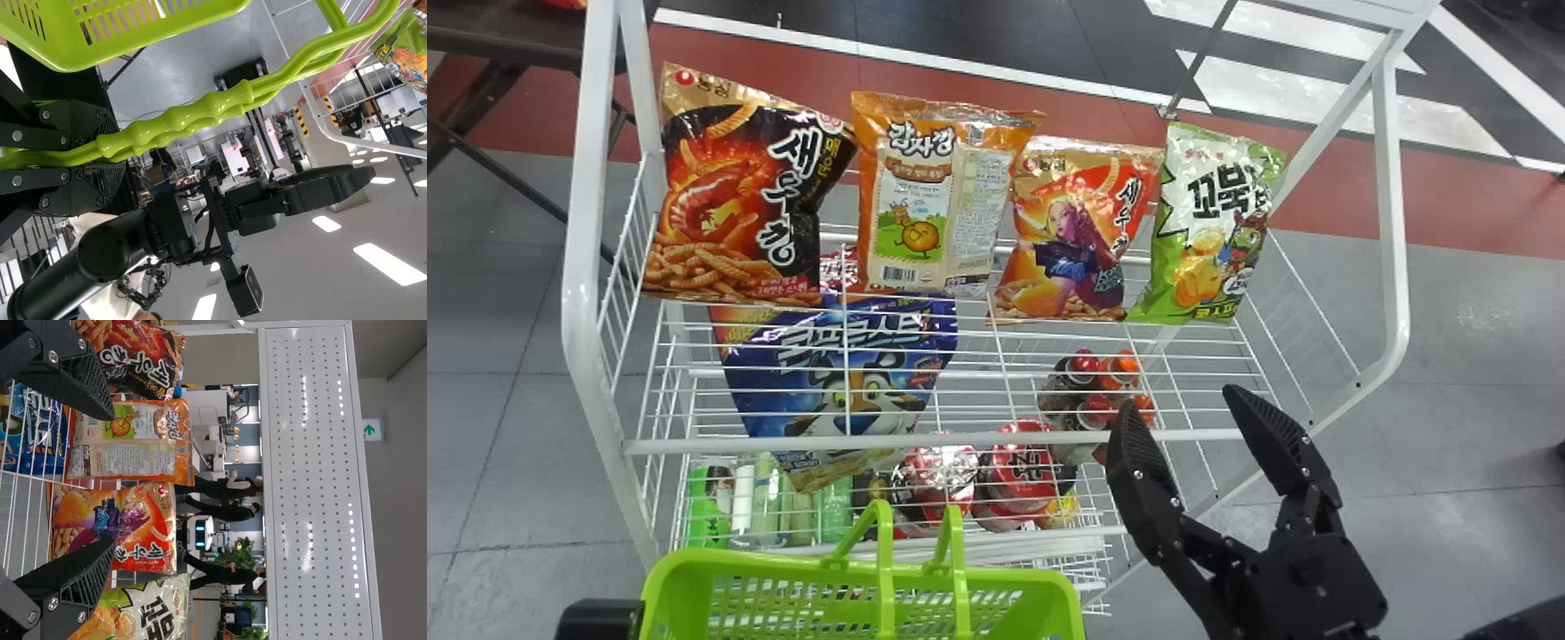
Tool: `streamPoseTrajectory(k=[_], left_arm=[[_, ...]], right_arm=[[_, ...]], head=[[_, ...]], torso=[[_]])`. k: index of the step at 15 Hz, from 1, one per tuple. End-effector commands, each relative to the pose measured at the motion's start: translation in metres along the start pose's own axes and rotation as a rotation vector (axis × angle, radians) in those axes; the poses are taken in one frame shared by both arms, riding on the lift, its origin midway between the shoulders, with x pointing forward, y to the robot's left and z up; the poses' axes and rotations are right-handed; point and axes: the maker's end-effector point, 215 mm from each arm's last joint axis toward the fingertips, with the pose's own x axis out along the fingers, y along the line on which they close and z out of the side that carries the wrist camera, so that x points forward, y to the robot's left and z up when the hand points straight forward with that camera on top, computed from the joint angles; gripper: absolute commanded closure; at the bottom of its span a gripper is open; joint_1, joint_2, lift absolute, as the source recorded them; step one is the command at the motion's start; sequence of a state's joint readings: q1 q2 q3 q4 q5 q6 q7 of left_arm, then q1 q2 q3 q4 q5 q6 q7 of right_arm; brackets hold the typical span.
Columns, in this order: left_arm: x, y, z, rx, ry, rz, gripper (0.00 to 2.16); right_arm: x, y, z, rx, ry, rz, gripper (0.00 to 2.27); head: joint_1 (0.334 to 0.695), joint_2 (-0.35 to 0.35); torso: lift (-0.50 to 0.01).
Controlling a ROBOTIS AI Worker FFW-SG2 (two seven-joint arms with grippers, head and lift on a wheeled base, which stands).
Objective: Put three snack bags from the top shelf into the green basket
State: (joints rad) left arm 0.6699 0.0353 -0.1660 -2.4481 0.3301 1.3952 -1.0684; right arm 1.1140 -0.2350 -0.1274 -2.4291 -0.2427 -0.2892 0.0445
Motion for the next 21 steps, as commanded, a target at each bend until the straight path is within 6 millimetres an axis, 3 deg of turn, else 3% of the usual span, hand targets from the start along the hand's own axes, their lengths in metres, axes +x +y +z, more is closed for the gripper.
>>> streamPoseTrajectory(k=[1, 21], left_arm=[[0.001, 0.0, -0.0002, 0.002, 0.002, 0.003, 1.68], [0.0042, -0.0034, -0.0082, 0.007, 0.008, 0.024, 1.68]], right_arm=[[-0.0002, -0.0002, -0.0001, 0.0, -0.002, 0.001, 0.18], [0.0065, 0.0043, -0.0048, 0.002, -0.032, 0.024, 0.18]], head=[[0.695, -0.35], [0.695, -0.35]], torso=[[-0.045], [-0.045]])
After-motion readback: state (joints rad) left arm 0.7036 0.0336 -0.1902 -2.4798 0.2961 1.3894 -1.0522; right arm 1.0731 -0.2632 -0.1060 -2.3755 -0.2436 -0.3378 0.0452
